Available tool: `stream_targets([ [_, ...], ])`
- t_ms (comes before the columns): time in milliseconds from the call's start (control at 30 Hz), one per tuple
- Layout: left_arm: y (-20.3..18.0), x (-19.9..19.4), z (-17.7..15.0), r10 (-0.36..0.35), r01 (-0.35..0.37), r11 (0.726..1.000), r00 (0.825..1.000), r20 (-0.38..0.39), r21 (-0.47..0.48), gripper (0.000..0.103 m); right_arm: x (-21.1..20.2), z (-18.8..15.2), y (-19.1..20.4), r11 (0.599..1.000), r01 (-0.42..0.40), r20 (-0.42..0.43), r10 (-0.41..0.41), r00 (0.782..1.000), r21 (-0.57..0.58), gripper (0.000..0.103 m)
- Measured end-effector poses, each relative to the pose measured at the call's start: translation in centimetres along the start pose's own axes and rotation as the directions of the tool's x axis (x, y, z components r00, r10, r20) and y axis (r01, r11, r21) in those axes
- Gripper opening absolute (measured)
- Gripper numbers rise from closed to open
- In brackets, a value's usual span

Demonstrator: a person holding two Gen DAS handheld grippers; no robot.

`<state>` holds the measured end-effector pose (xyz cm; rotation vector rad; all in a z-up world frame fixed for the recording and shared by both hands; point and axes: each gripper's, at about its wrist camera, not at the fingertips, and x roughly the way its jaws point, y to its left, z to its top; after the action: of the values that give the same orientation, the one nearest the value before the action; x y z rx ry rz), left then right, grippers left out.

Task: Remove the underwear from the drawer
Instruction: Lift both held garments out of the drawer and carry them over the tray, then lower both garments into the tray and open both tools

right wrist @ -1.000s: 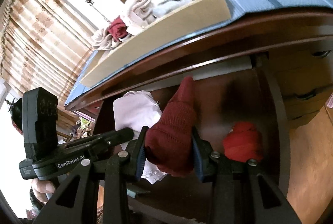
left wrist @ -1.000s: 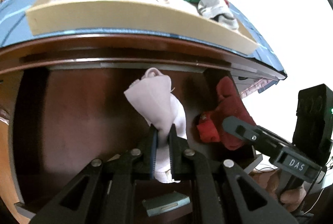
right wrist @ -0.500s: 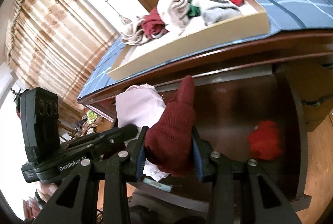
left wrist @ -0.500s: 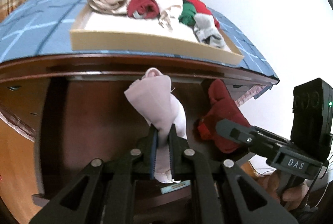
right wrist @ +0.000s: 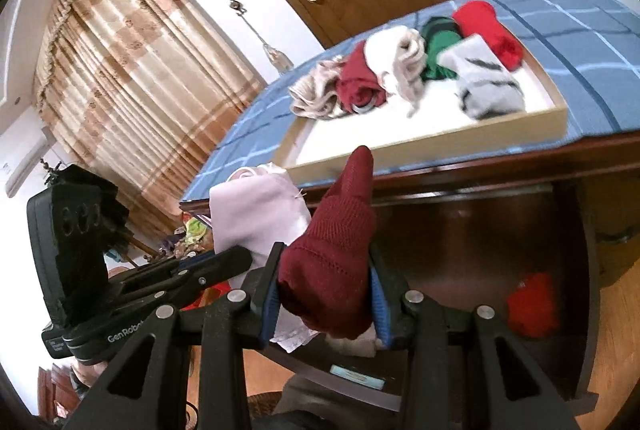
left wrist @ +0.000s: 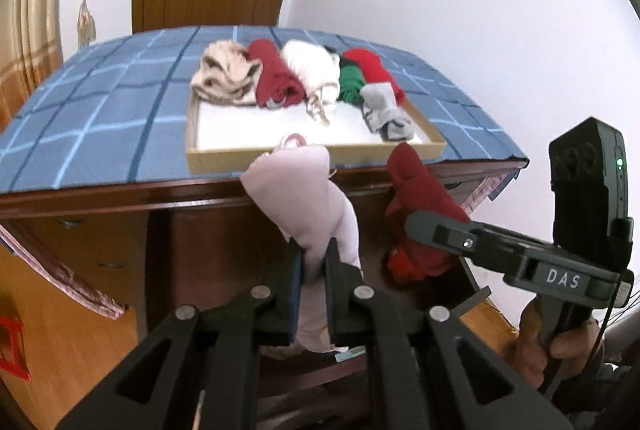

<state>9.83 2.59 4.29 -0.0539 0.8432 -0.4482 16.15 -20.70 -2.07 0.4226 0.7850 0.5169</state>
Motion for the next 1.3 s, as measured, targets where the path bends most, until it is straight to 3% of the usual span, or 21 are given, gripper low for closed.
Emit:
stream_targets([
  [400,0.7,-1.4,5.1,0.047,-0.051,0.998,0.995,0.090,0.043,0.007,0.9,3.6,3.4,0.997,-0.012,0.069,0.018,0.997,-0.077,0.040],
  [600,2.3,1.3,8.8,0.063,-0.066,0.996,0.997,0.051,0.062,0.007,2.8,6.6,3.5,0.997,0.010,0.108,-0.003,0.994,-0.073,0.041],
  [833,4.0,5.0,11.9,0.150,-0.148,0.982,0.989,-0.006,0.115,0.007,6.1,9.2,2.4,0.997,0.048,0.104,-0.042,0.994,-0.054,0.041],
  [1033,5.1,8.7,13.1,0.215,-0.206,0.970,0.975,-0.058,0.131,0.007,9.4,9.6,1.1,0.995,0.085,0.054,-0.081,0.995,-0.059,0.041],
  [1300,5.3,11.8,14.0,0.249,-0.239,0.958,0.967,-0.051,0.156,0.007,11.7,9.7,-0.9,0.993,0.117,0.013,-0.116,0.993,-0.035,0.041],
])
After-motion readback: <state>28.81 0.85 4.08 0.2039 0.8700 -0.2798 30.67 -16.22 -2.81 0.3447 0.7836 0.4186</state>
